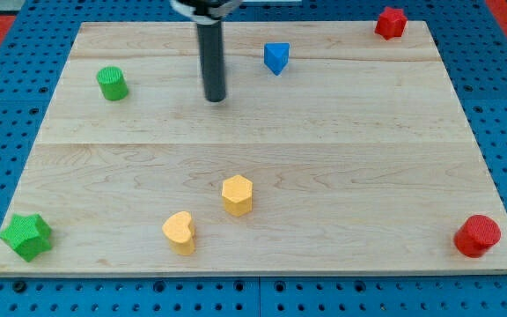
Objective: Slide the green circle to the top left
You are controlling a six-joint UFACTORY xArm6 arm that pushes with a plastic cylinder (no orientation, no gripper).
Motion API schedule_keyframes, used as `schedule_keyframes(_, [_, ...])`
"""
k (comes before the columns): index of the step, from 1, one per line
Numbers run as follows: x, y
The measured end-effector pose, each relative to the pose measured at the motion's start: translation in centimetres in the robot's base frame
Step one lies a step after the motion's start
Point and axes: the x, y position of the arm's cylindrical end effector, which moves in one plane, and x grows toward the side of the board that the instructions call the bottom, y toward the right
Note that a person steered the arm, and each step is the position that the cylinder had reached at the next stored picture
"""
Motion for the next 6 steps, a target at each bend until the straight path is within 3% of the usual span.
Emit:
schedule_keyframes(4, [0.0, -10.7])
schedule_keyframes(6, [-3.9, -14.5])
